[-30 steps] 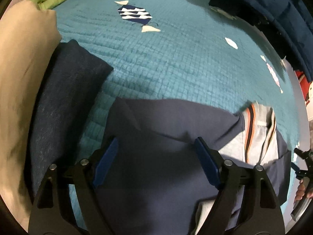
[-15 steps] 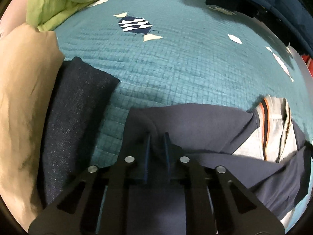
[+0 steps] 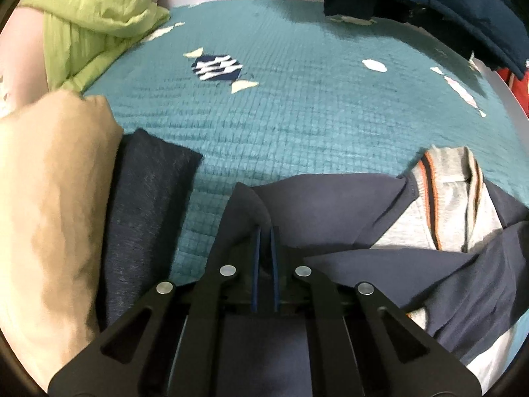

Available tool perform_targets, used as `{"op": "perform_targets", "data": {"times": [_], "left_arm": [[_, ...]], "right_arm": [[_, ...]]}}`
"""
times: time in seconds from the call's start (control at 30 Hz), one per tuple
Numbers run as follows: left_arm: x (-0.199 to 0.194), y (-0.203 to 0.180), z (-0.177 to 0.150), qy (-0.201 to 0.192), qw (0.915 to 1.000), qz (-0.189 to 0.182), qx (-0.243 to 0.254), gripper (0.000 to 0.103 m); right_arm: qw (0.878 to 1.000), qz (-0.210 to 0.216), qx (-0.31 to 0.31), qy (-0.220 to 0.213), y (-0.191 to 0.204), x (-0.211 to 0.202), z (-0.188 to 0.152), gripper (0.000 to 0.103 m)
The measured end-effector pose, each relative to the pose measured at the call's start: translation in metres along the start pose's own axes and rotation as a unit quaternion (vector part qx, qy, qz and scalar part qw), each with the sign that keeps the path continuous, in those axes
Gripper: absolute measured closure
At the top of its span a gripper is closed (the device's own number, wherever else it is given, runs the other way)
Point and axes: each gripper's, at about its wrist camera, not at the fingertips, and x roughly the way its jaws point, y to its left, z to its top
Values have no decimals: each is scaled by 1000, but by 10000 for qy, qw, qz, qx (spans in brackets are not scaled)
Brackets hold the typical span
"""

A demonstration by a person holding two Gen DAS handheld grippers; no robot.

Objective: Fold large clothes

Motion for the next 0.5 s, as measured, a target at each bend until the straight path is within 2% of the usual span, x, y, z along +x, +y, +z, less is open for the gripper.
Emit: {"op": "perform_targets", "data": {"times": [0.33,0.5], "left_arm": [[-39,6,2,-113,9997,-227,8,97],[-74,9,4,-201,9991,-363,75,97]], "right_arm": [[9990,428,-33,-152,7,-48,-2,96],[9979,604,-94,-206,14,-82,-9,97]]}}
